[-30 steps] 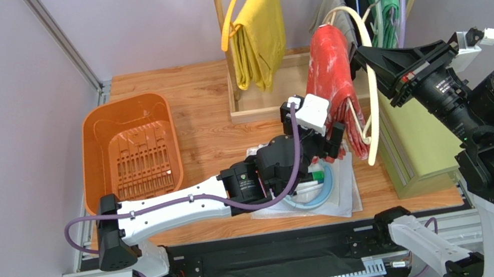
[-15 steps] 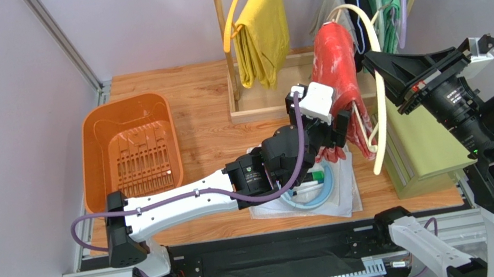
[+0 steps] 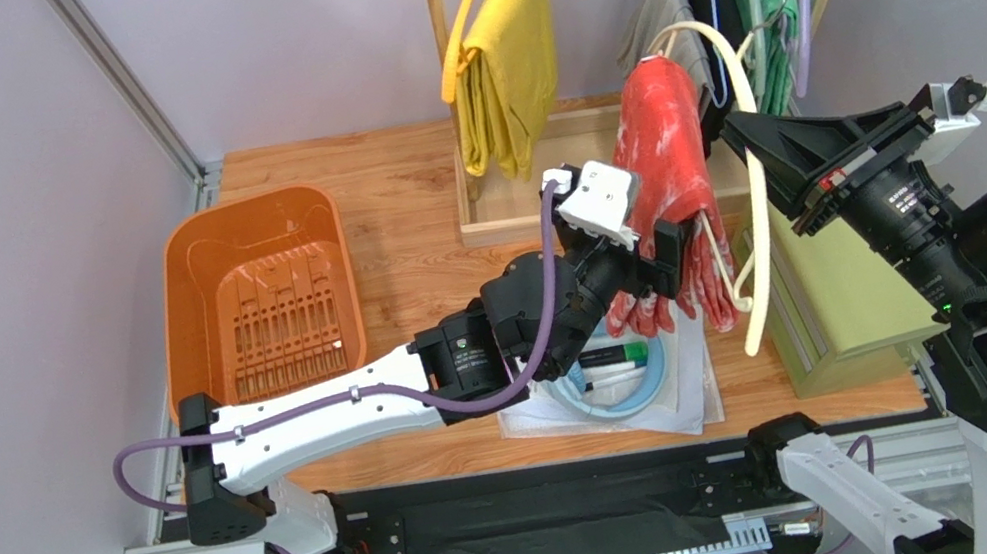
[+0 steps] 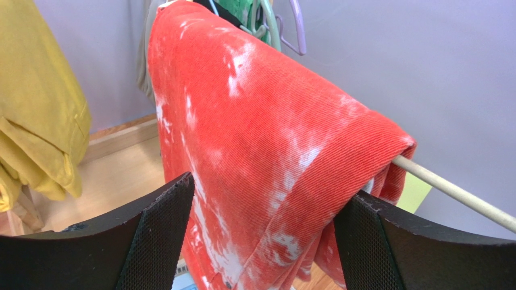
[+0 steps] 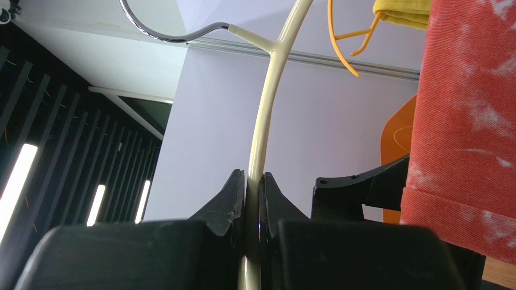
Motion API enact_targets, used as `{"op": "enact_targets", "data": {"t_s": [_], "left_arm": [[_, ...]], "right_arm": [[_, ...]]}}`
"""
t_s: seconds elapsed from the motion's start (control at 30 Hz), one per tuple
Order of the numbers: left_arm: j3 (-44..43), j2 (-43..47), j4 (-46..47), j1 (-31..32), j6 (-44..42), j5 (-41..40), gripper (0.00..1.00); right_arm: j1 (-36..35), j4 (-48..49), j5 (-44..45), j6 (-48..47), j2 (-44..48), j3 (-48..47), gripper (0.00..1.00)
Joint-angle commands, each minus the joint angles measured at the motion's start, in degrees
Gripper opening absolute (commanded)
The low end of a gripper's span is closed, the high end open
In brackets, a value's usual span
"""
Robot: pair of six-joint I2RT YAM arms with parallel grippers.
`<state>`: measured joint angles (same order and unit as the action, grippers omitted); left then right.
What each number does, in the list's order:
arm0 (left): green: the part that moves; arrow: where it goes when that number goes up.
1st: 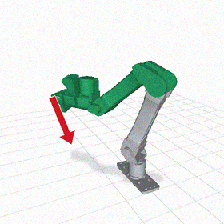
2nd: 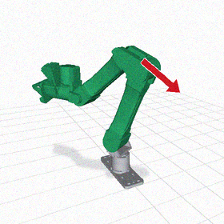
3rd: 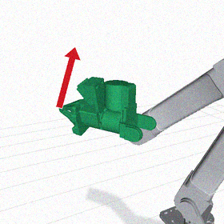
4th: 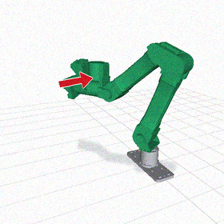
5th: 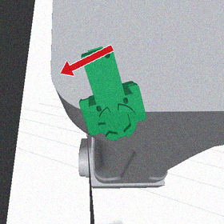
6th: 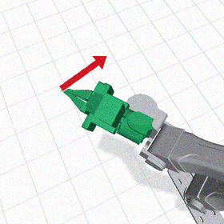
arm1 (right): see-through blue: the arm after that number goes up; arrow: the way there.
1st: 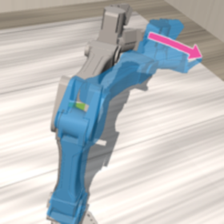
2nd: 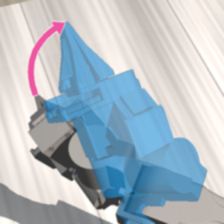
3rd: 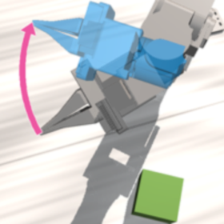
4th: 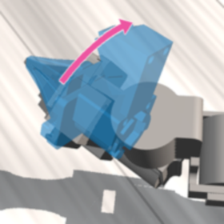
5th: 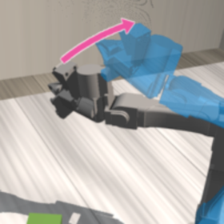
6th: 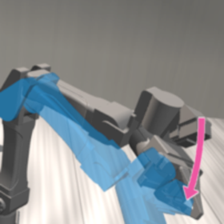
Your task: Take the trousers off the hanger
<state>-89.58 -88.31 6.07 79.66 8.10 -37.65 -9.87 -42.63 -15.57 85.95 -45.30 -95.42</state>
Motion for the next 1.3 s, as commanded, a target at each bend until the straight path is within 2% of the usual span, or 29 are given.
{"op": "enact_targets", "data": {"t_s": [0.0, 0.13, 0.33, 0.4, 0.47, 0.53, 0.57, 0.6, 0.63, 0.67, 0.7, 0.73, 0.77, 1.03, 1.17, 1.27], "left_arm": [[-6.0, -0.4, 0.3, -0.4, -1.3, 0.1, 0.87], [-7.9, -2.4, -1.4, -0.4, -1.9, -0.8, 0.87], [-9.1, -3.3, -1.3, -0.4, -3.1, -3.1, 0.77], [-10.8, -3.8, -1.5, -0.4, -3.9, -3.4, 0.7], [-12.3, -4.1, -1.7, -0.4, -4.3, -2.5, 0.58], [-13.2, -4.4, -1.8, -0.4, -5.0, -2.2, 0.52], [-14.0, -4.6, -1.9, -0.4, -5.4, -2.1, 0.38], [-14.4, -4.7, -2.1, -0.4, -5.7, -2.1, 0.29], [-14.7, -4.8, -2.5, -0.4, -6.2, -2.2, 0.24], [-15.4, -4.9, -2.7, -0.4, -6.4, -2.3, 0.15], [-15.7, -4.9, -3.0, -0.4, -6.6, -2.3, 0.12], [-15.9, -4.6, -3.5, -0.4, -6.9, -2.3, 0.04], [-16.1, -4.4, -3.6, -0.4, -7.0, -2.3, 0.0], [-17.5, -0.6, -4.8, 0.0, -8.0, 2.1, 0.0], [-21.6, -0.4, -8.3, 1.0, -11.0, 3.6, 0.0], [-22.3, -0.4, -7.7, 2.4, -16.6, 3.7, 0.0]], "right_arm": [[0.1, 12.0, -0.5, 0.8, 1.4, -1.4, 0.0], [0.1, 12.3, -0.7, 1.1, 1.5, -1.5, 0.0], [0.1, 12.0, -0.9, 1.2, 2.5, -0.7, 0.0], [0.1, 12.1, -1.0, 1.2, 2.8, -0.5, 0.0], [0.1, 12.0, -0.9, 1.1, 3.2, -0.2, 0.0], [0.1, 11.3, -0.9, 0.7, 3.4, -0.2, 0.0], [0.1, 11.3, -0.9, 0.7, 3.4, -0.1, 0.0], [0.1, 11.2, -1.0, 0.5, 3.5, 0.0, 0.0], [0.1, 11.0, -0.9, 0.6, 3.6, 0.1, 0.0], [0.1, 11.1, -0.8, 0.5, 3.6, 0.1, 0.0], [0.1, 10.7, -0.8, 0.4, 3.9, 0.1, 0.0], [0.1, 10.6, -0.5, 0.0, 3.8, 0.1, 0.0], [0.0, 10.3, -0.4, -0.3, 3.9, 0.1, 0.0], [0.1, 8.5, 0.5, -2.2, 4.1, 2.6, 0.0], [0.2, 7.1, 0.3, -3.6, 3.8, 3.0, 0.0], [0.1, 5.1, 0.5, -5.3, 3.6, 3.0, 0.0]]}}
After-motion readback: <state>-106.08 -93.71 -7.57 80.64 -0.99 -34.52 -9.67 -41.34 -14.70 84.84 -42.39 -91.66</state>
